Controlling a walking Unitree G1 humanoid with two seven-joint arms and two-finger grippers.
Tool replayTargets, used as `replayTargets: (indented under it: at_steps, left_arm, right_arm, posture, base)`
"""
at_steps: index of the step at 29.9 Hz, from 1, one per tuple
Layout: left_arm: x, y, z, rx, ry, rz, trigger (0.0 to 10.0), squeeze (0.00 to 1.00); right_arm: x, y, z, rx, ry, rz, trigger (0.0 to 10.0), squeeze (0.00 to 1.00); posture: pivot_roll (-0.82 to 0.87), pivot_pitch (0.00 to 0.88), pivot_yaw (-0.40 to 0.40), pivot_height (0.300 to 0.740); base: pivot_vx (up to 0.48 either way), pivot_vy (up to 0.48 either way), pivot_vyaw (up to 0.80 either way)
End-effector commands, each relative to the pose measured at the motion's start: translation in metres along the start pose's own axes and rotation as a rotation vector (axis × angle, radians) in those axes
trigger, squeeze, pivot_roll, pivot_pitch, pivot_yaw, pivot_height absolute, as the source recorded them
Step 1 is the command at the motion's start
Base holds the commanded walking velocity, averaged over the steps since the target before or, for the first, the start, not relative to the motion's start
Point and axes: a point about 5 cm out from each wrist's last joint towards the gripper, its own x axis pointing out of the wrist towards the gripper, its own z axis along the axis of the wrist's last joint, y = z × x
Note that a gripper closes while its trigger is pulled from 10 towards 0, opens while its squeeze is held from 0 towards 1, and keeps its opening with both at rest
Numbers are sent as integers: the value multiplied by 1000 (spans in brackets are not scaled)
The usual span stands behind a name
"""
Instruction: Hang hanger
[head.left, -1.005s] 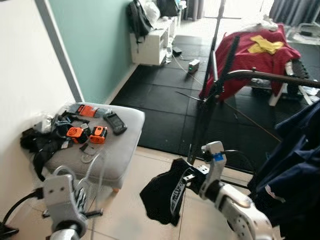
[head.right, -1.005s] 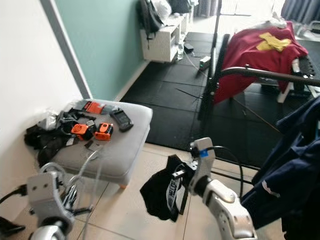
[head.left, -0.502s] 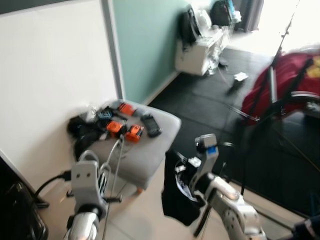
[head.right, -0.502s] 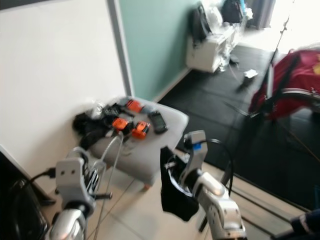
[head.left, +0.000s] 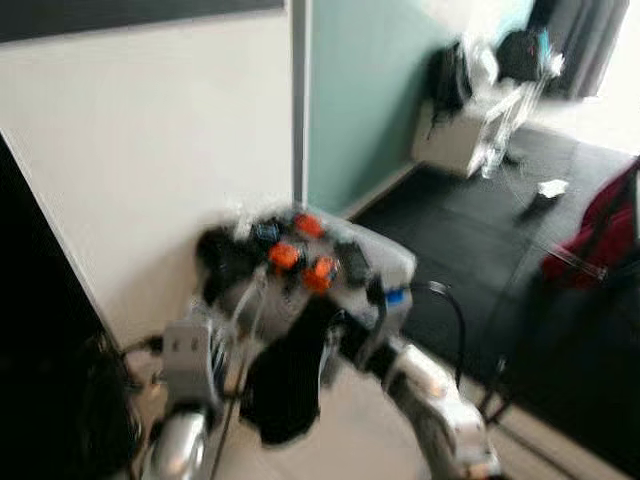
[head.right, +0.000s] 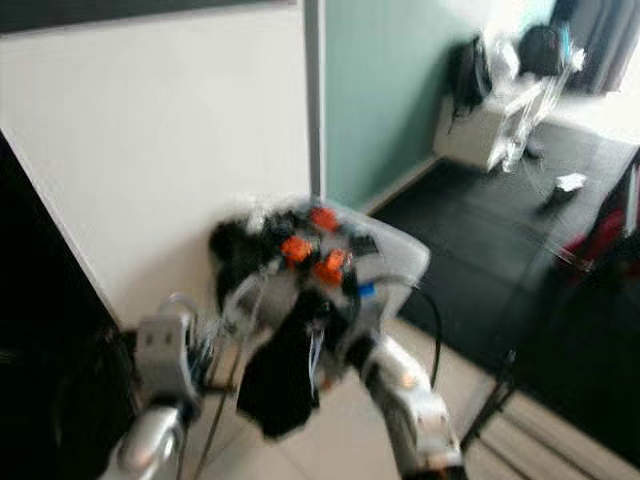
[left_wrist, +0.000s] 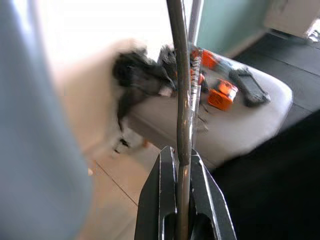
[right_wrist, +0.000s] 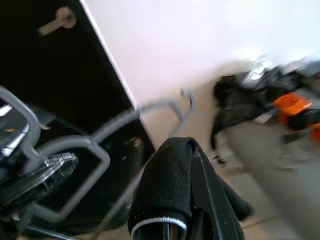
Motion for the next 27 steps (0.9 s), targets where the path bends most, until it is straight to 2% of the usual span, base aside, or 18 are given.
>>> replayTargets:
  at_steps: [1, 2, 6, 9, 11, 18, 22, 24, 27]
  left_arm:
    - [-6, -7, 7, 8, -45, -35, 10000, 0]
    - [-10, -11, 9, 21, -62, -55, 10000, 0]
    - [-13, -8, 4, 17, -45, -54, 10000, 0]
    - [-16, -8, -2, -30, -21, -72, 10000, 0]
    - [-17, -17, -1, -50, -31, -131, 10000, 0]
    - [-12, -35, 10, -71, -62, -184, 10000, 0]
    - [-13, -40, 11, -72, -57, -206, 10000, 0]
    - [-14, -40, 12, -117, -49, -218, 10000, 0]
    - [-12, -41, 13, -139, -46, -223, 10000, 0]
  right_arm:
    - [-2, -1, 0, -30, -2, -10, 10000, 0]
    - [-4, 0, -2, -32, 0, -6, 10000, 0]
    - [-7, 5, -4, -22, 4, 8, 10000, 0]
    - [-11, 7, -7, -38, 12, 15, 10000, 0]
    - [-11, 2, -5, -33, 4, -6, 10000, 0]
    - [-4, -8, 2, -43, 9, -39, 10000, 0]
    - [-3, -9, 3, -41, 12, -37, 10000, 0]
    - [-4, -5, 0, -40, 33, -24, 10000, 0]
    - [-3, -3, -2, -40, 42, -14, 10000, 0]
  posture:
    - [-3, 0, -19, 740]
    - [-9, 0, -14, 740]
    - [-10, 0, -14, 740]
    - [-16, 0, -25, 740]
    - [-25, 0, -39, 740]
    - [-24, 0, -41, 740]
    - [-26, 0, -30, 740]
    - [-27, 0, -28, 740]
    - [-21, 0, -32, 740]
  base:
    - [0, 0, 738]
    - [0, 0, 738]
    - [0, 0, 738]
    - [0, 0, 738]
    - [0, 0, 738]
    - [0, 0, 738]
    - [0, 0, 738]
    - [0, 0, 738]
    - [0, 0, 738]
